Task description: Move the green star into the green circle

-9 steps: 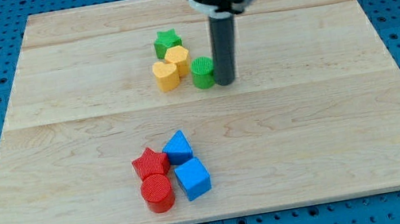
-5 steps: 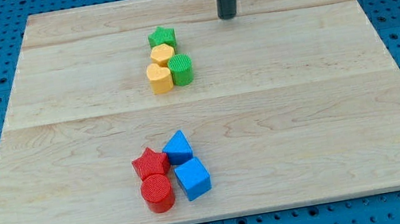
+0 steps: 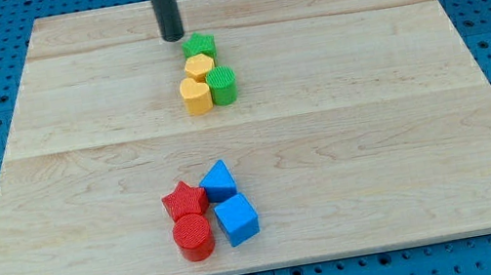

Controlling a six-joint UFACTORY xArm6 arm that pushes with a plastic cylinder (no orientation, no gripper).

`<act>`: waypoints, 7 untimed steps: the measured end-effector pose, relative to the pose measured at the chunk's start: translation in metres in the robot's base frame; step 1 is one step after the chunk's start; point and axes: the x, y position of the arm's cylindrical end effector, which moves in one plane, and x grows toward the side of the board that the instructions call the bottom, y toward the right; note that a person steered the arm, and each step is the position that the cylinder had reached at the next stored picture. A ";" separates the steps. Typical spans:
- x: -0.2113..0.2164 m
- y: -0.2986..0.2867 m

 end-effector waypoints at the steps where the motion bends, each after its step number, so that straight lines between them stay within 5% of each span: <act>1: 0.010 0.014; 4: 0.042 0.087; 7: 0.057 0.090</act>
